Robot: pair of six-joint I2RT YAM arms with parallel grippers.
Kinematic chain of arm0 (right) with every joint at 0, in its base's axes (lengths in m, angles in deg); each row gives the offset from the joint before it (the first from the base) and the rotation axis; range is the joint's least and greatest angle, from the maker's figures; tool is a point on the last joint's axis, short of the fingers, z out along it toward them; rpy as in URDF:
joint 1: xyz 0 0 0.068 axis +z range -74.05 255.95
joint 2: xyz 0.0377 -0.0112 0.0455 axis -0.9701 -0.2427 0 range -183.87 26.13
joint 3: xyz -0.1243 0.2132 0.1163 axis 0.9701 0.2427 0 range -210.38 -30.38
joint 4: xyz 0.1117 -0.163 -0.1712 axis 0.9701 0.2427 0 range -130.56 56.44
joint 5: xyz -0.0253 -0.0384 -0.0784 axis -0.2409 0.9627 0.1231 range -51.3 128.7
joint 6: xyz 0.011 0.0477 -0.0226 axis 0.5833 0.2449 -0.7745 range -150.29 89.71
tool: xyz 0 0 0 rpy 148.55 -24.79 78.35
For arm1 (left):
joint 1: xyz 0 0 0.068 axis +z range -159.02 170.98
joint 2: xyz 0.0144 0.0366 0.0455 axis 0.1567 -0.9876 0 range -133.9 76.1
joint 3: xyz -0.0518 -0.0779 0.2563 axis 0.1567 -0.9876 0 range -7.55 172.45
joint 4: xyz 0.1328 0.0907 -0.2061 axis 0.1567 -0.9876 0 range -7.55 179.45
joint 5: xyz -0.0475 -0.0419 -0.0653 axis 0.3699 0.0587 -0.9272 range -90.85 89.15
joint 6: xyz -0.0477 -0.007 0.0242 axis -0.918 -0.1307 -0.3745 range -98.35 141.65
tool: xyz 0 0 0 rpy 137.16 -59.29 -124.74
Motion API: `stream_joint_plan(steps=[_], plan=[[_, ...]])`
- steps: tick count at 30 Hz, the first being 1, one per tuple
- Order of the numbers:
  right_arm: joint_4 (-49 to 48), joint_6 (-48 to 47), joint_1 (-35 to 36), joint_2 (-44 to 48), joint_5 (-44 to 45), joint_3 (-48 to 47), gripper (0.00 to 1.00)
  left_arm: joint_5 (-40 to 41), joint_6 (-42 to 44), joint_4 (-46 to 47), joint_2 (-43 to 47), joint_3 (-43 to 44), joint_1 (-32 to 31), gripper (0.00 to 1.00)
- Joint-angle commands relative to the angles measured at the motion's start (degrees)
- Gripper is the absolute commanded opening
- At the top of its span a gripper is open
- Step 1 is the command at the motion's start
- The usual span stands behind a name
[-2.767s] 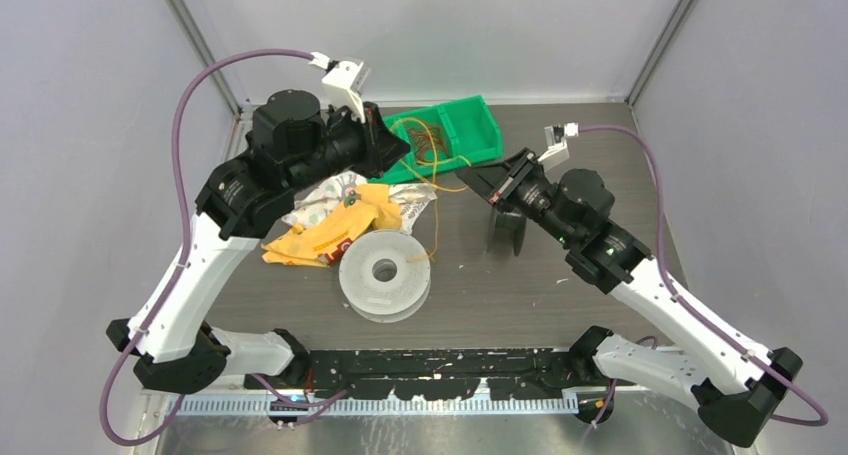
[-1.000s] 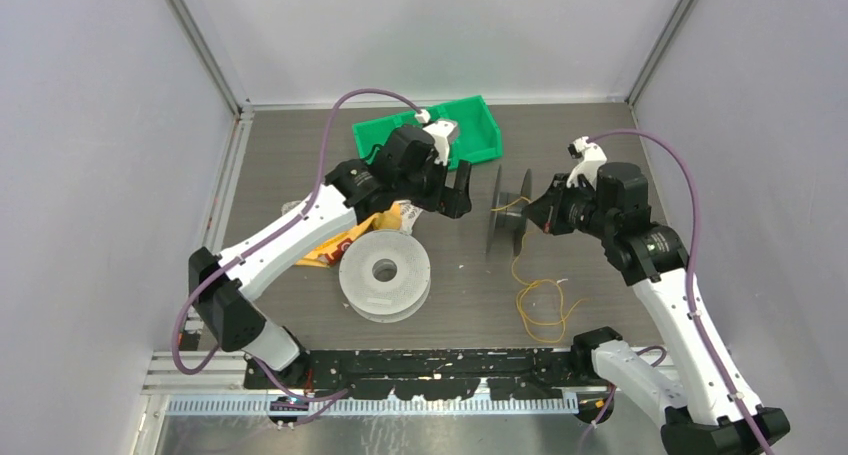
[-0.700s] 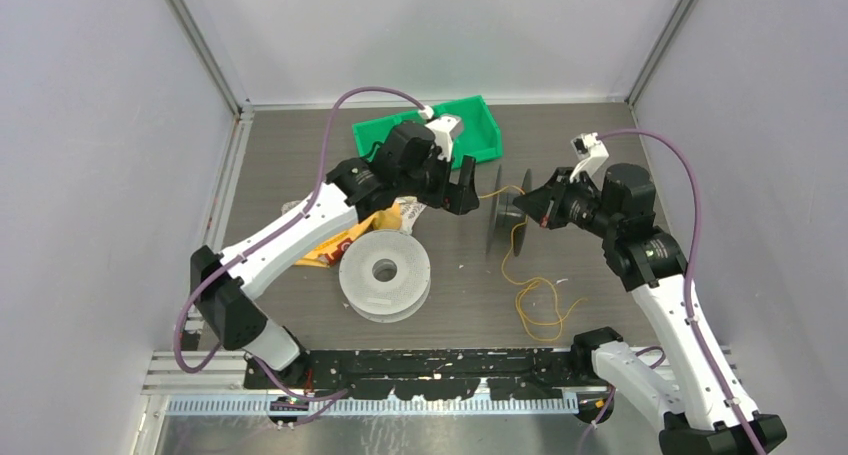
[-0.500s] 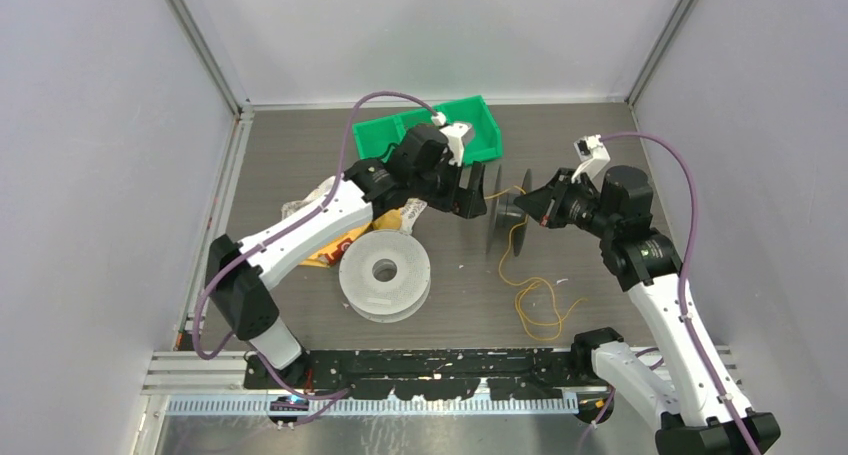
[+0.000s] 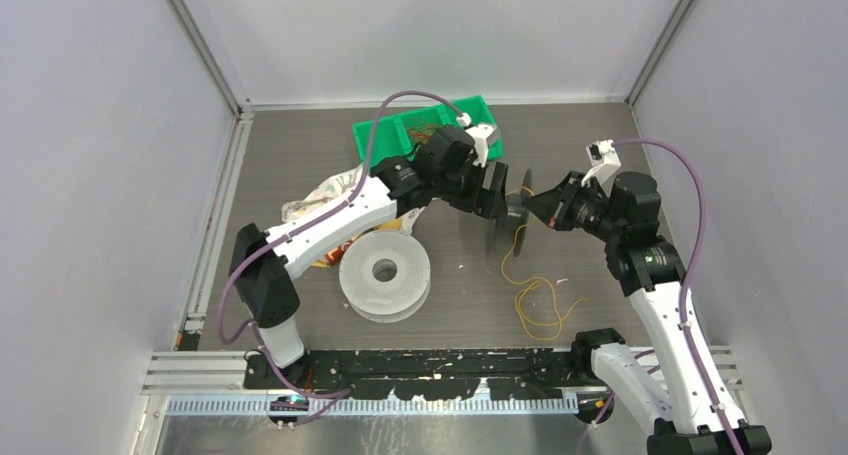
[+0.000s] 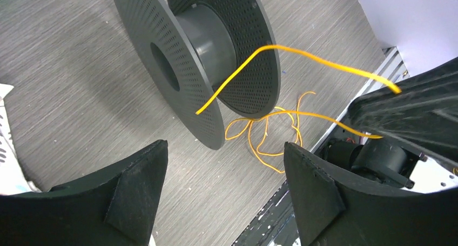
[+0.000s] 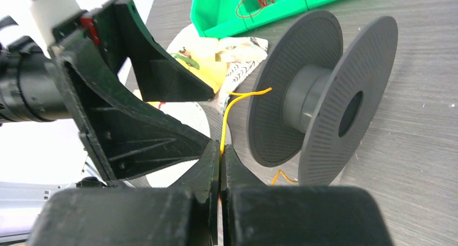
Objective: Wrap the cables
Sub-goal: Wrap the cable around the cable reel.
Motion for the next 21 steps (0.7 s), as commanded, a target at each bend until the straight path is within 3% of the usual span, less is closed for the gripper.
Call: stream_joint_plan(steps=[1,21], plan=[[-1.3,0.9,-1.1,-0.1,-2.4,1.8,0.0,1.1,-1.3,2.6,-0.8,3.2,0.0,0.8],[-2.6,1.0,-3.8,-1.9,-5.5,4.9,0.0,5.6,-2.4,2.9,-6.1,6.0,0.0,0.74]])
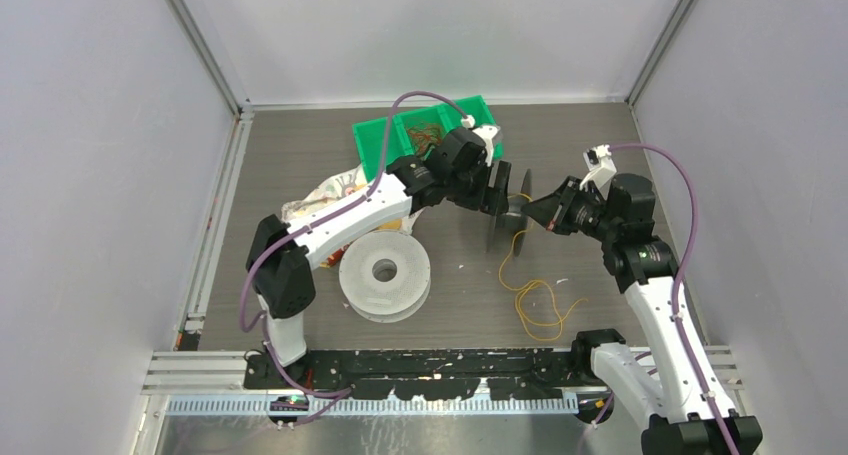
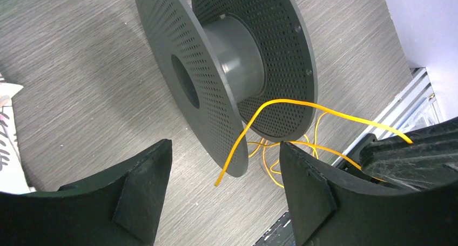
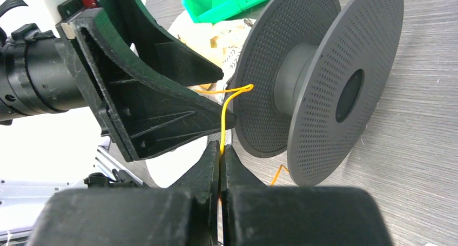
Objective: Wrap the cables
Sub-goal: Wrap the cable around the cable reel.
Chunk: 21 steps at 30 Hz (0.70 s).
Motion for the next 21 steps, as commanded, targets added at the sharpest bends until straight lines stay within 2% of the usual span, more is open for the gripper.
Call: stream_joint_plan(steps=[1,17,21], plan=[[-1.3,-0.7,-0.9,-0.5,-1.3,0.7,0.0,1.4,-0.3,2.6,-0.4,2.7,0.0,0.73],[0.5,-2.1,-2.1,-1.4,-1.1,1.1,0.0,0.5,-0.6,3.6,-2.0,4.4,0.0,0.71],[0.6,-2.2,-2.3,-1.6,-1.1,1.1,0.0,0.6,-0.6,3.4,-2.6,4.7,0.0,0.67]])
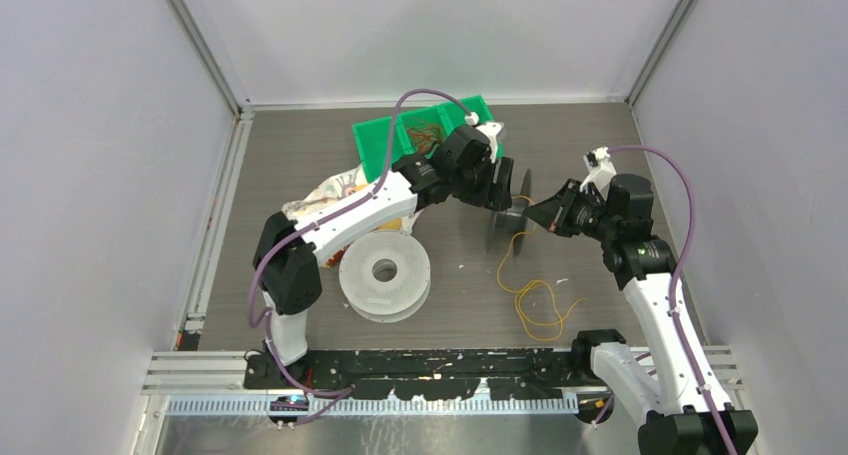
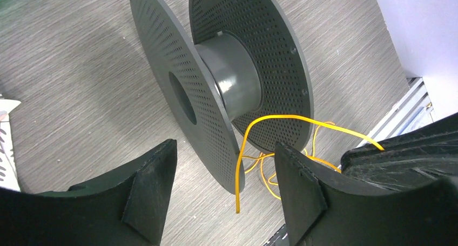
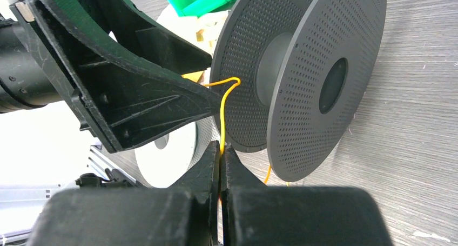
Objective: Wrap the cables
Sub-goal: Wrap the cable around the cable reel.
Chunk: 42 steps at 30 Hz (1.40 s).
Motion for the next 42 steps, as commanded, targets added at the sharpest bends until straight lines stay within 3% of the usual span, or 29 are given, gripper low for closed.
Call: stream_joint_plan(steps=[1,13,19,27,31,42], plan=[[-0.6,-0.8,-0.4,-0.2,-0.8,0.1,0.0,0.0,-0.2,2.2,-0.5,2.6,0.0,0.66],[-1.2,0.1,-0.6,-1.1,-1.5,0.3,0.0,1.5,1.7,0.0,-2.1,5.0,-0.2,0.57],[-1.3,0.8,-0.6,-1.1,-1.6,0.3,0.0,10.8,5.6,-4.2,-4.1,8.6,-3.4,0.56],[-1.6,0.8,-0.7,-1.6,-1.9,0.4,0.0,15.0,8.2,-6.6,-5.4,11.5,-5.5,0.49],[-1.4,0.6,-0.7,-1.7,-1.2,0.6,0.0,19.2,10.0,-8.6,-6.1,13.1,-7.1,0.49],[-0.3,-0.4,-0.8,-2.4,0.5,1.0,0.0,19.5,9.4,-9.2,-7.0,14.1,-7.2,0.5]])
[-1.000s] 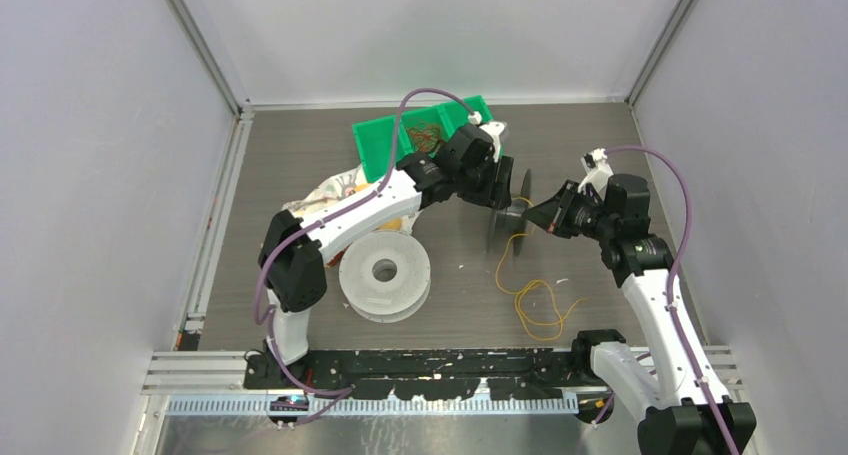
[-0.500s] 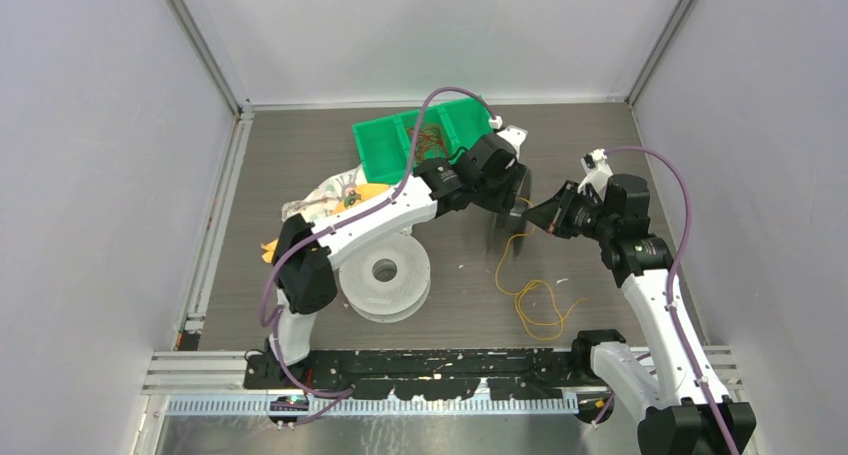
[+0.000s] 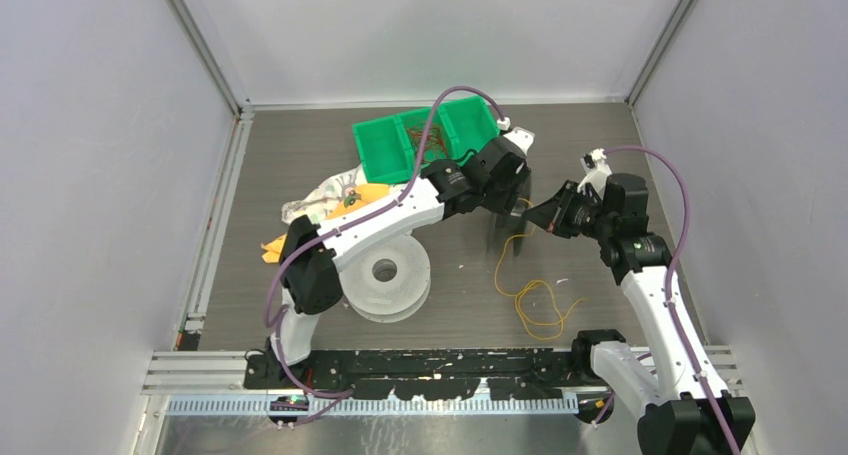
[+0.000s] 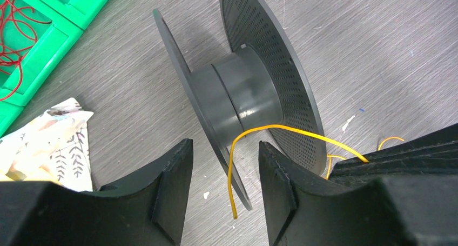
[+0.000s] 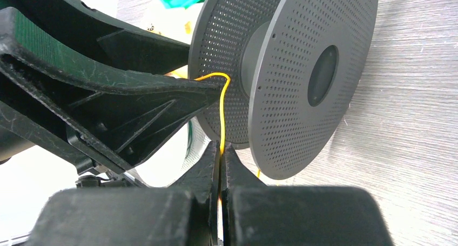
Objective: Wrap the cables
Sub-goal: Wrap the cable around the cable reel.
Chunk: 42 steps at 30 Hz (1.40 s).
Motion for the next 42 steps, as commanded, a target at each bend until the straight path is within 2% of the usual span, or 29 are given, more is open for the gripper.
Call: stream_joint_plan(steps=[1,8,13,20,27,33,42], plan=[[-0.6,-0.6,-0.3,0.0,0.6,0.1,0.0,1.5,0.4,-0.3,-0.3,2.3,-0.2,0.49],[-0.6,-0.8,-0.4,-0.9,1.1,0.3,0.0,0.9,0.1,-0.5,-0.7,2.8,-0.1,0.5],[-0.5,-0.8,-0.4,-1.7,1.0,0.3,0.0,0.1,0.0,-0.2,-0.7,2.9,-0.2,0.55],[-1.0,-0.4,-0.4,-1.4,0.4,0.2,0.0,0.0,0.1,-0.3,-0.9,3.0,-0.2,0.52],[-5.2,3.5,-0.4,-0.6,-2.3,1.2,0.0,0.3,-0.8,-0.5,2.0,0.8,-0.2,0.63],[-6.1,4.8,-0.5,0.5,-4.3,-1.0,0.0,-1.2,-0.4,0.0,6.9,-2.0,-0.1,0.63],[-9.7,6.5,-0.5,-1.8,-4.7,-3.5,0.0,-4.1,1.3,-3.1,5.5,-0.6,0.0,0.64]])
